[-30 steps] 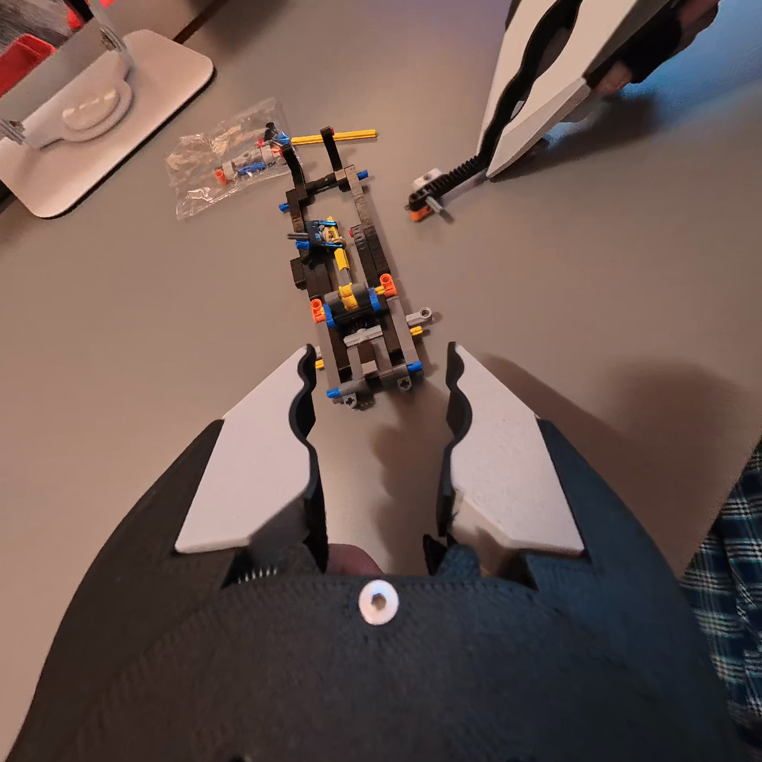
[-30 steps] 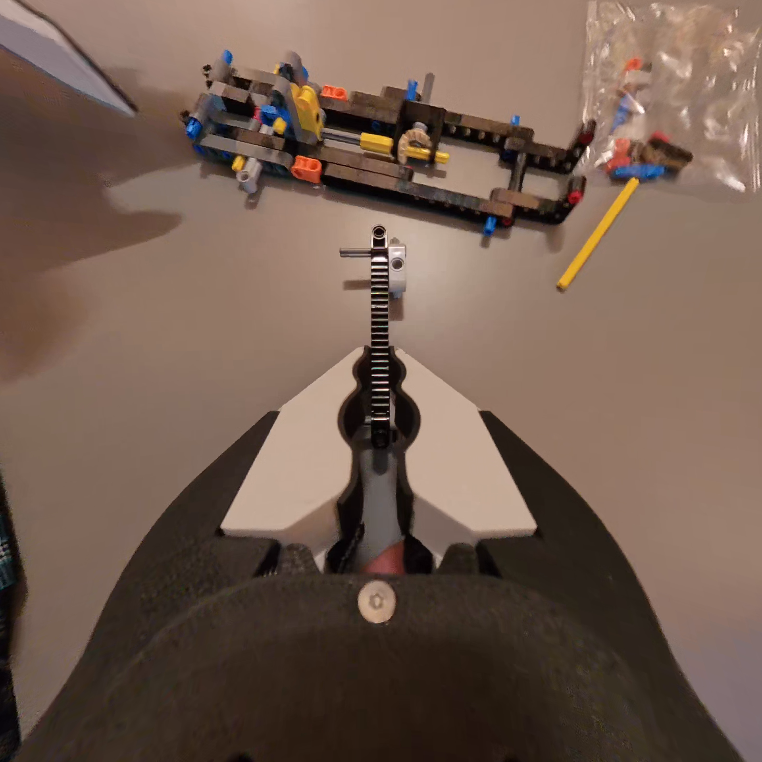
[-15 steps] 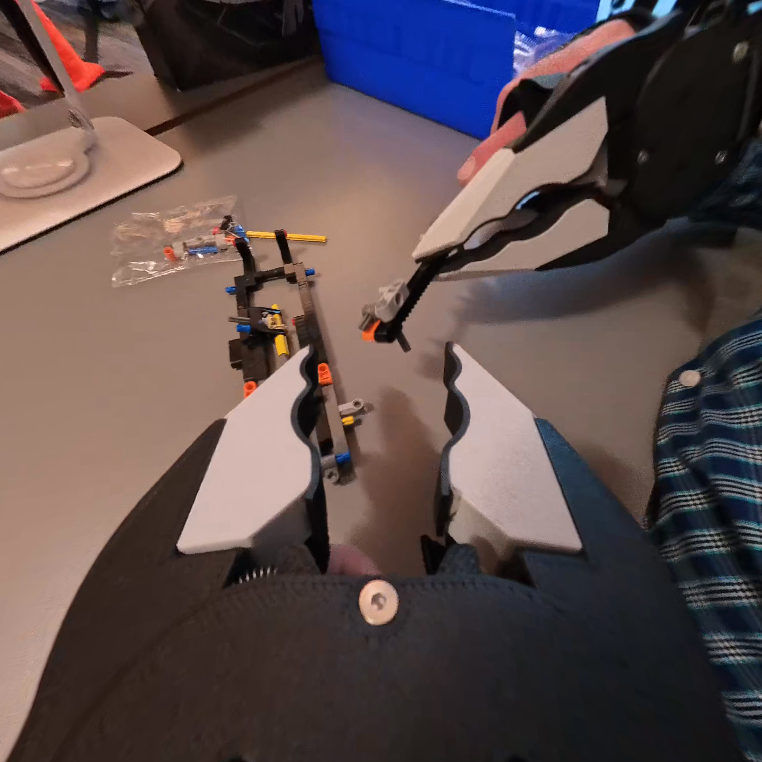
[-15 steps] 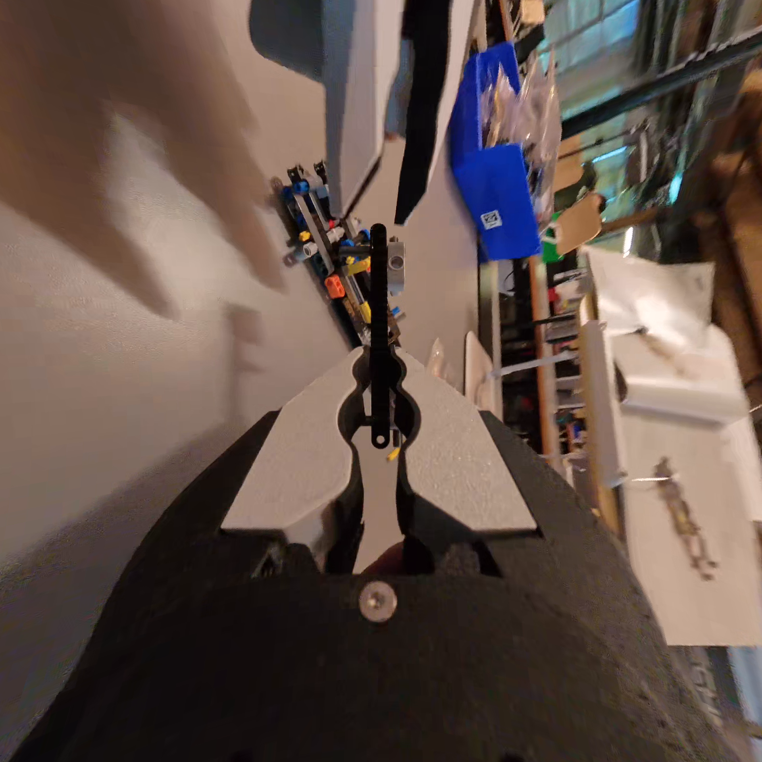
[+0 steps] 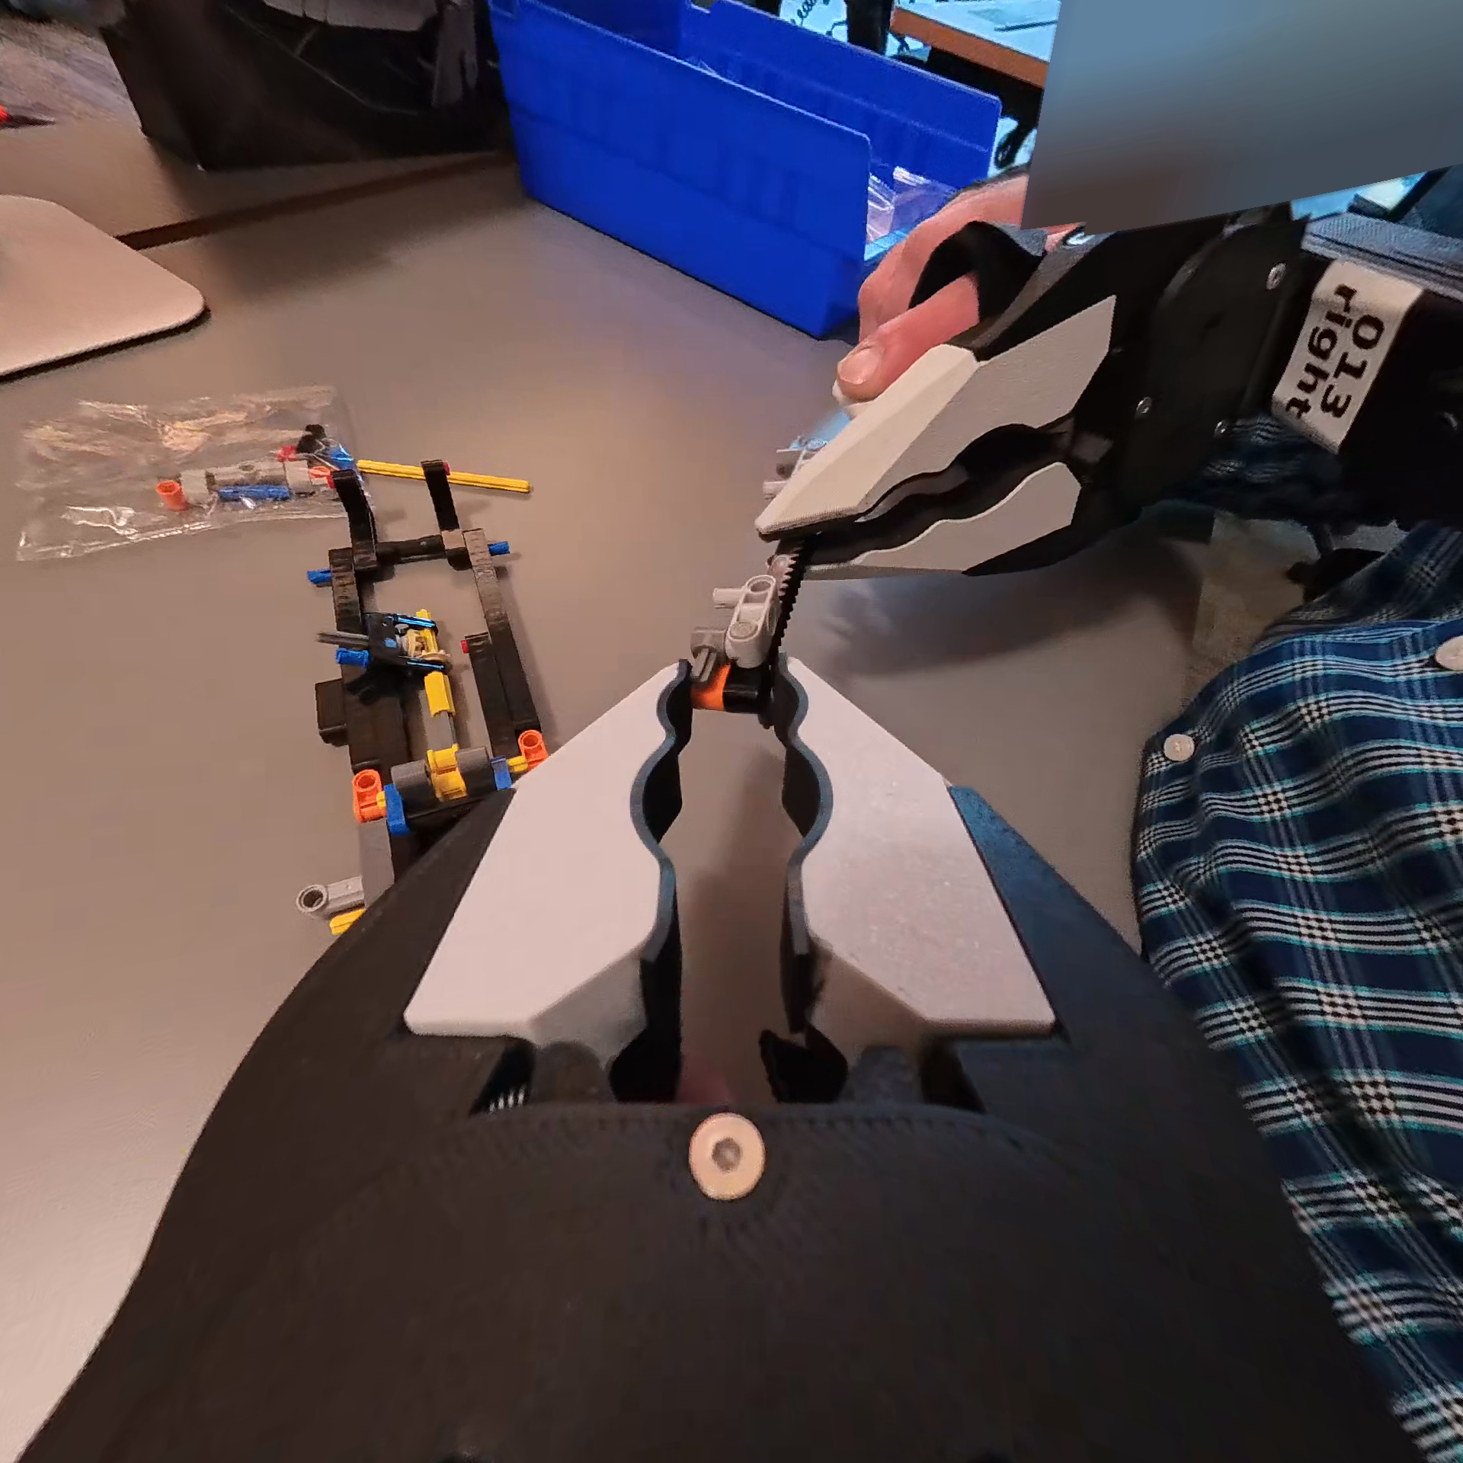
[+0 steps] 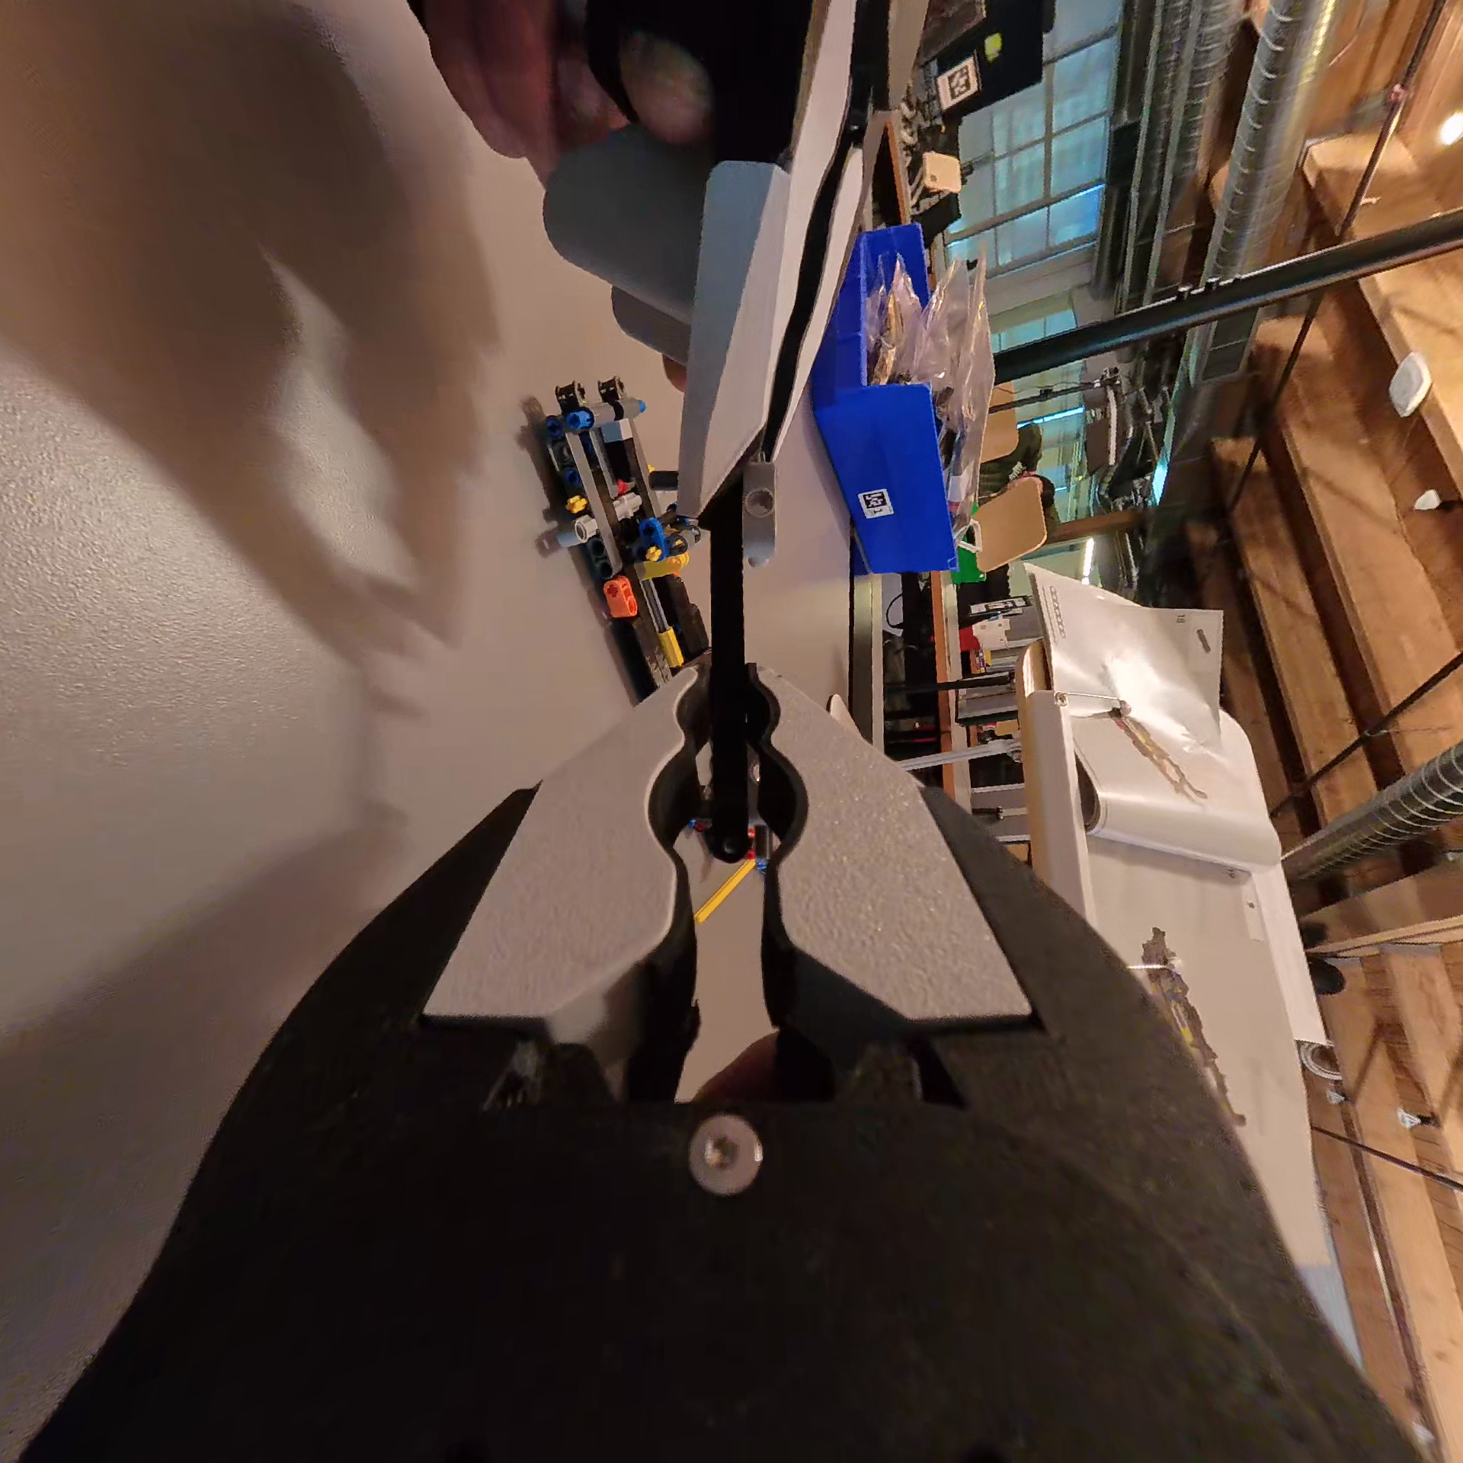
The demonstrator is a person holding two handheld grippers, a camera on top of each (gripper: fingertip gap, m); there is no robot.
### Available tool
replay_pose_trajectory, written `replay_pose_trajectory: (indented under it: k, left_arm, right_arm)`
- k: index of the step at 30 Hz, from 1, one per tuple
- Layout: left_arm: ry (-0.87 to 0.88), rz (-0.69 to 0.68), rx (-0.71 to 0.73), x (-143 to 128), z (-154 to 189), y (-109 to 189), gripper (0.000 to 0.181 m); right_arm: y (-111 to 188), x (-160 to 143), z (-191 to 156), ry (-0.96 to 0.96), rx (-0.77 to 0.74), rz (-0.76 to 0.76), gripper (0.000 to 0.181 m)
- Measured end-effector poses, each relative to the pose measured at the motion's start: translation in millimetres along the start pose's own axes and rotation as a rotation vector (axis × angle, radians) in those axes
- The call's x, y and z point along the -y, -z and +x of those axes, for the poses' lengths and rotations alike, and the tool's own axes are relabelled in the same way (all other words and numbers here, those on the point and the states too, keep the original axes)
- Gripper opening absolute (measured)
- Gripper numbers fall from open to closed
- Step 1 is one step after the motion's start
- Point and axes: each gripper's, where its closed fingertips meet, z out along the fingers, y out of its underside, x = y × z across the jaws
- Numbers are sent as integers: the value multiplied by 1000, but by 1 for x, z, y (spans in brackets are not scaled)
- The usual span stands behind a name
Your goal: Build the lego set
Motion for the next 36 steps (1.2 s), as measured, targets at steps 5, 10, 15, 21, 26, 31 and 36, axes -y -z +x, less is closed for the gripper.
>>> replay_pose_trajectory:
  k: [5,10,15,21,26,31,36]
  left_arm:
    - [-76,2,26,2,-3,5,17]
    - [-177,20,30,10,-5,12,17]
    - [-274,14,24,14,-3,14,17]
    - [-322,2,-4,13,2,13,17]
    - [-323,9,2,13,-3,14,17]
    - [-310,12,25,13,-8,15,27]
    - [-282,0,86,11,-20,27,43]
  right_arm:
    - [13,2,11,-215,37,53,33]
    - [25,-28,15,-606,198,25,31]
    - [26,-24,6,-788,366,87,35]
    - [21,-13,-3,-897,513,146,17]
    - [18,-13,-1,-858,478,142,16]
    - [14,-16,5,-686,336,107,16]
    - [14,-16,14,-422,169,41,16]
